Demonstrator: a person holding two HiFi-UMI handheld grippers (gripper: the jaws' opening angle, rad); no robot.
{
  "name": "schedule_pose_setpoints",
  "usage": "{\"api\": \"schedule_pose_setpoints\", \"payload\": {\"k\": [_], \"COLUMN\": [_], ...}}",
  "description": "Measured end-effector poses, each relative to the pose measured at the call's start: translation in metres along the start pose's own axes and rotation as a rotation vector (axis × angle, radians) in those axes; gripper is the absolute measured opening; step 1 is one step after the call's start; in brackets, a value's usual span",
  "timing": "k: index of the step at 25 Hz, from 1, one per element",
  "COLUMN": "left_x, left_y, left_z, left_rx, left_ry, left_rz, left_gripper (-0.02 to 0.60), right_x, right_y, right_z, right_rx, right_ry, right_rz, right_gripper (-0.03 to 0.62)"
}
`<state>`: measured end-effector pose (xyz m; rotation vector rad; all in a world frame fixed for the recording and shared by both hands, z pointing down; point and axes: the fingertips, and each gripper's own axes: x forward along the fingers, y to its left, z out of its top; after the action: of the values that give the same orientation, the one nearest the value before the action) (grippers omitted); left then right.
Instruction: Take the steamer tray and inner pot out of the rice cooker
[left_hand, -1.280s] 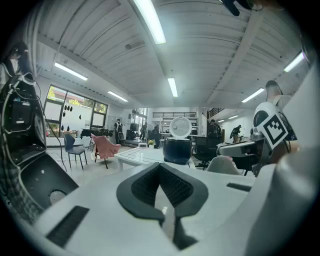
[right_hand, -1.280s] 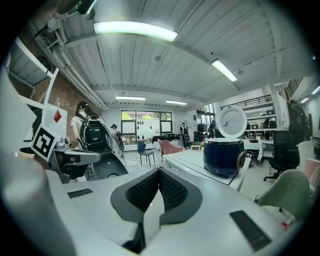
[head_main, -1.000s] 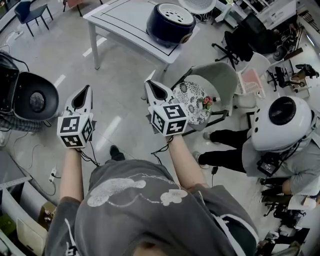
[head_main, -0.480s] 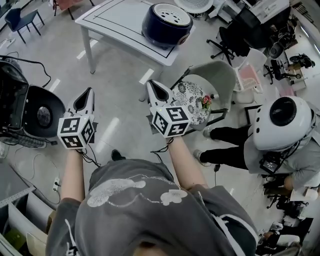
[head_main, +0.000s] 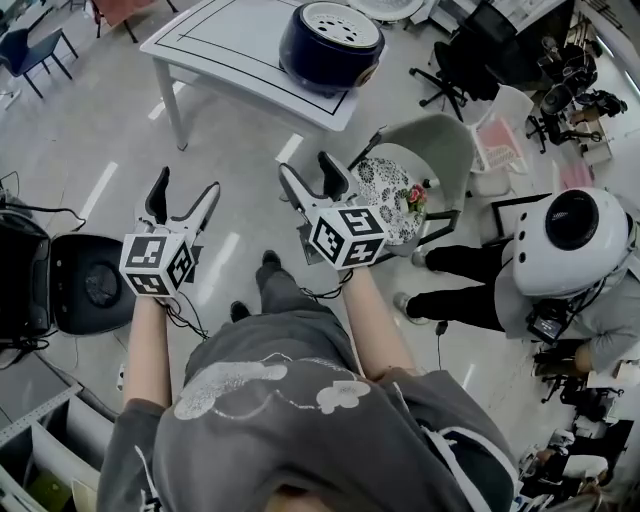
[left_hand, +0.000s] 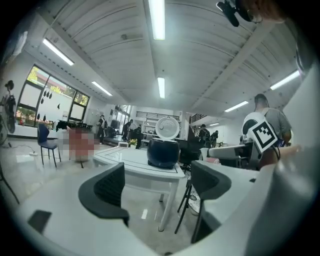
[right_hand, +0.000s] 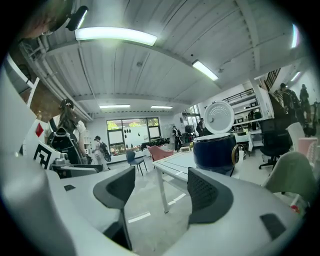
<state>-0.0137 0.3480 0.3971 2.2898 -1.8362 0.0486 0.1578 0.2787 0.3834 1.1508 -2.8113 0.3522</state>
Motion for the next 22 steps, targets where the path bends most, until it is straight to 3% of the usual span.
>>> {"api": "schedule_pose_setpoints", "payload": {"k": [11, 22], "left_x": [0.061, 0.232], "left_y": [0.060, 0.088], "left_z": [0.012, 0.052], "left_rx": [-0.024, 0.024], "left_ry": [0.033, 0.054], "left_rz": [0.090, 0.052], "left_gripper": [0.410, 0.410], "right_x": [0.063, 0.158], "right_y": [-0.083, -0.236], "right_z": [0.013, 0.079], "right_rx": [0.024, 0.056], "right_ry": [0.011, -0.071], "right_rz": [-0.067, -0.176], "right_gripper": [0.316, 0.316]}}
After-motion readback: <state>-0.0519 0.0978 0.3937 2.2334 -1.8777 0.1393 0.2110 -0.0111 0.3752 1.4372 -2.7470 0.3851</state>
